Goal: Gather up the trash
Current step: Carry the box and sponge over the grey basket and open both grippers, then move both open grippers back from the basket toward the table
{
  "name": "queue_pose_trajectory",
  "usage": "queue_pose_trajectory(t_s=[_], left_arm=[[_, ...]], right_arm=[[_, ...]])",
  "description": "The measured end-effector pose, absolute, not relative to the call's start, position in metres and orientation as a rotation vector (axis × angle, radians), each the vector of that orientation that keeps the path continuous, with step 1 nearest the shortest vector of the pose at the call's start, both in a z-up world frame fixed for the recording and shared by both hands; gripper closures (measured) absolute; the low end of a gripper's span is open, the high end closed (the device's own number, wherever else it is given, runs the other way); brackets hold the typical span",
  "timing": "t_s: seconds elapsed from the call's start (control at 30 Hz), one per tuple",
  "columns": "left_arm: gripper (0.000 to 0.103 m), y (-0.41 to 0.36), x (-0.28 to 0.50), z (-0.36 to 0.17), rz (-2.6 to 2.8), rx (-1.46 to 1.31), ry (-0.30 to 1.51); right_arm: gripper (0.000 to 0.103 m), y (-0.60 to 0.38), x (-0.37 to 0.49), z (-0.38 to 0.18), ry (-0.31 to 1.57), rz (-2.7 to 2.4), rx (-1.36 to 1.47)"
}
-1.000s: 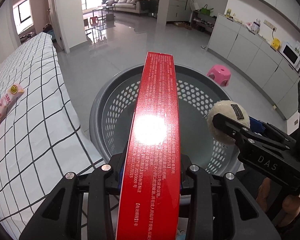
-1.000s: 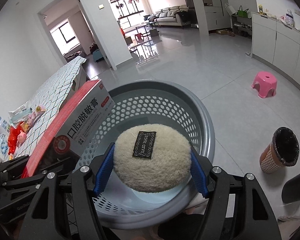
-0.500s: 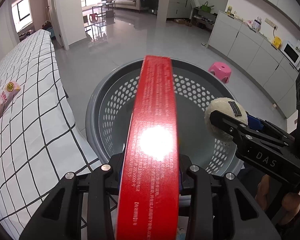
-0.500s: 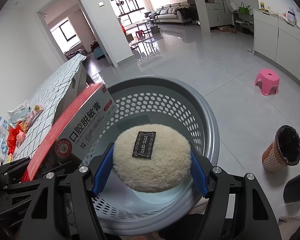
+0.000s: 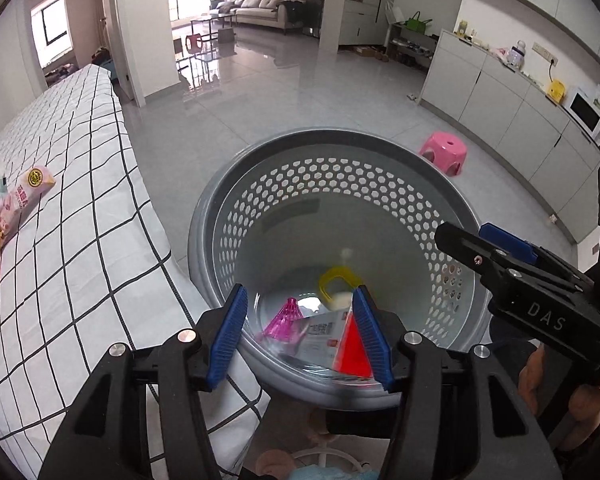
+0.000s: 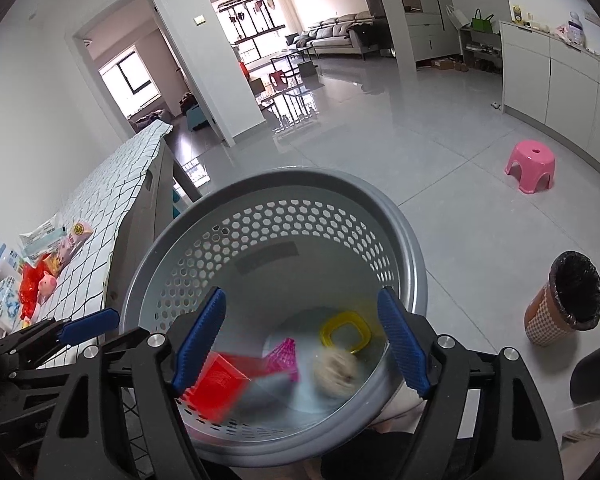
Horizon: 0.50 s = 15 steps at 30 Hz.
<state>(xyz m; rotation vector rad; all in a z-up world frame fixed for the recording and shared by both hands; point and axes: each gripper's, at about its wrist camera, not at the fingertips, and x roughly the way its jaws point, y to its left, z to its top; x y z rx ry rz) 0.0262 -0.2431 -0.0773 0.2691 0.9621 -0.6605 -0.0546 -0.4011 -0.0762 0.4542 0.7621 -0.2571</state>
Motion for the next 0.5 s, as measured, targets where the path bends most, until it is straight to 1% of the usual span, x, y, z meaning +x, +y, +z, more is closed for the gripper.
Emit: queue_pose_trajectory(t_s=[0.5], left_arm=[[0.049,-0.2362,0.0223,-0.0696,-0.664,0.250,0.952]], right_arm=[[0.028,-0.3949,-0.0609,-0.0709,0.751,-0.254,0.456]])
